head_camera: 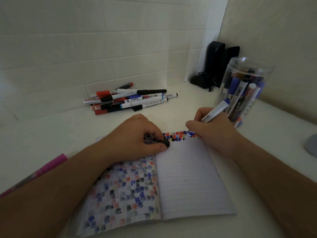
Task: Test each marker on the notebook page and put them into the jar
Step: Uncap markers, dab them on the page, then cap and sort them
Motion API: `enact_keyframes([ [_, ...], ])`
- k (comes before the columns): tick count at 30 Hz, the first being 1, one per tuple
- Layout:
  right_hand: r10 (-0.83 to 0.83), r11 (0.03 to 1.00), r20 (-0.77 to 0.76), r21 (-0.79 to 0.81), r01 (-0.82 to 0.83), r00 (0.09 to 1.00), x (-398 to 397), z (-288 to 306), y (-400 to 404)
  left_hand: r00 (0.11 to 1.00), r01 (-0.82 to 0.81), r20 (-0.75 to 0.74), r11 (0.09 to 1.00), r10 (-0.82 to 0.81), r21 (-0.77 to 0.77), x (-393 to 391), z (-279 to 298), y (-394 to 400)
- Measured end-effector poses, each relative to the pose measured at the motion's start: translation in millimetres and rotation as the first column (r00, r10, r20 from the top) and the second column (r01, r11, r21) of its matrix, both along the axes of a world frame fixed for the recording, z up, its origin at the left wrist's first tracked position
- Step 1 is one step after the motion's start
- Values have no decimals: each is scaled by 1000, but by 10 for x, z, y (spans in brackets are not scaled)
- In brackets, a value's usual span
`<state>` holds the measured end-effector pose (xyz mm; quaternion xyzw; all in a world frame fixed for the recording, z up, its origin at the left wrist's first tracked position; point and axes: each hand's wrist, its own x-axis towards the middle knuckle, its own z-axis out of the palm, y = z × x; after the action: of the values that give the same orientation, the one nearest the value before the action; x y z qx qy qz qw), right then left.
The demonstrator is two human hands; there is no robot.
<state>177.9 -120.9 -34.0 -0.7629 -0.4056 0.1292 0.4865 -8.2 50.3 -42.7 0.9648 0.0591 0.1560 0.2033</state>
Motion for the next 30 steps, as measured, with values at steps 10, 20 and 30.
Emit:
enact_keyframes([
  [10,-91,995,-93,-35,88,991,-24,-40,29,1000,-7,-22,1000,6,-13,-4,7,-4],
  [20,-84,994,-25,-72,82,996,-15,-56,52,1000,-8,-19,1000,8,-18,0,-16,15],
  [30,-95,995,-80,-38,92,992,15,-62,52,1000,1,-11,999,-2,-37,3,-10,14],
])
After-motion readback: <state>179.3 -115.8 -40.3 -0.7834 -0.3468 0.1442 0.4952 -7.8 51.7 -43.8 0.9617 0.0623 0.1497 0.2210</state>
